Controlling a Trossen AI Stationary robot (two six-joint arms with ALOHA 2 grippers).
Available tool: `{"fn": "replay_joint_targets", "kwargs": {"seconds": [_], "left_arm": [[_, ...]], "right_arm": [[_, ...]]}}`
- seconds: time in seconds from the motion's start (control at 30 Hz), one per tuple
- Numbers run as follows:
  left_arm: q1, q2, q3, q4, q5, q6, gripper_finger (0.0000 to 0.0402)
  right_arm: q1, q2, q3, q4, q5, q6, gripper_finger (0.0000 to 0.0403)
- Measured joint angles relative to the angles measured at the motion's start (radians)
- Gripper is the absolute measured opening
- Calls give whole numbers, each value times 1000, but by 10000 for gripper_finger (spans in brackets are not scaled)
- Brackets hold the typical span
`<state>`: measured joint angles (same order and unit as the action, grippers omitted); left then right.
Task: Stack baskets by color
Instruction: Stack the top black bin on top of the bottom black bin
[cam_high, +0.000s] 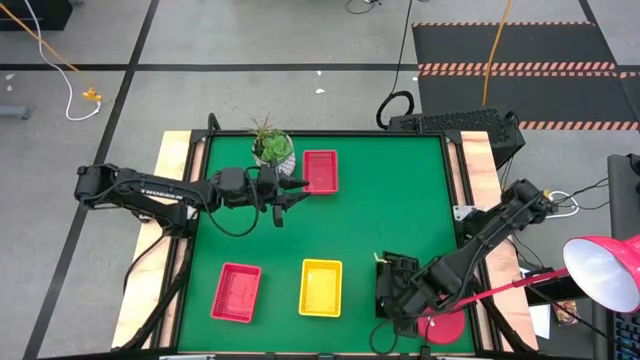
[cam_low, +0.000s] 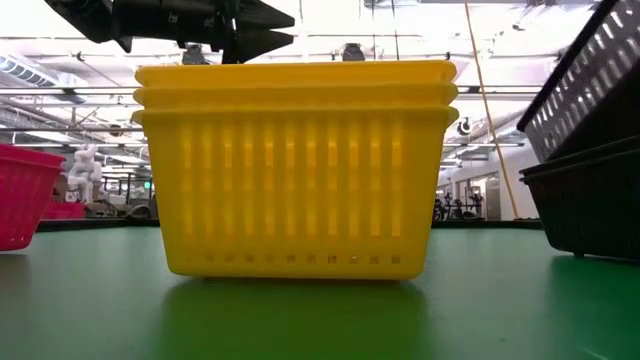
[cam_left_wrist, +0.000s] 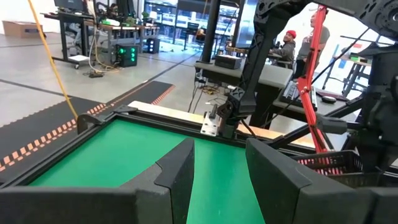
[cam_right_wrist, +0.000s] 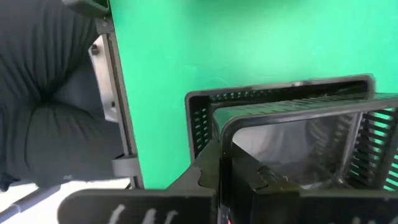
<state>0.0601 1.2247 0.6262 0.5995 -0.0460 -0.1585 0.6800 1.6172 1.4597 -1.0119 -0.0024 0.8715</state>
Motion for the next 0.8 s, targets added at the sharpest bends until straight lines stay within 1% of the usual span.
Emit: {"fn": "replay_joint_targets", "kwargs": {"seconds": [0.17,0.3,0.5,0.57,0.8], "left_arm": [[0,0,0,1,0,0,147],[-4,0,0,1,0,-1,147],[-6,0,0,1,-1,-1,147],[-6,0,0,1,-1,-1,147],[-6,0,0,2,-1,-4,147]], "right_arm": [[-4,1,-6,-1,0,-1,4],[-16,2,-35,7,0,7,4],[-40,2,-118,84,-6,0,5],[-45,2,-145,105,-25,-2,5],[-45,1,-206,186,-29,-23,6]]}}
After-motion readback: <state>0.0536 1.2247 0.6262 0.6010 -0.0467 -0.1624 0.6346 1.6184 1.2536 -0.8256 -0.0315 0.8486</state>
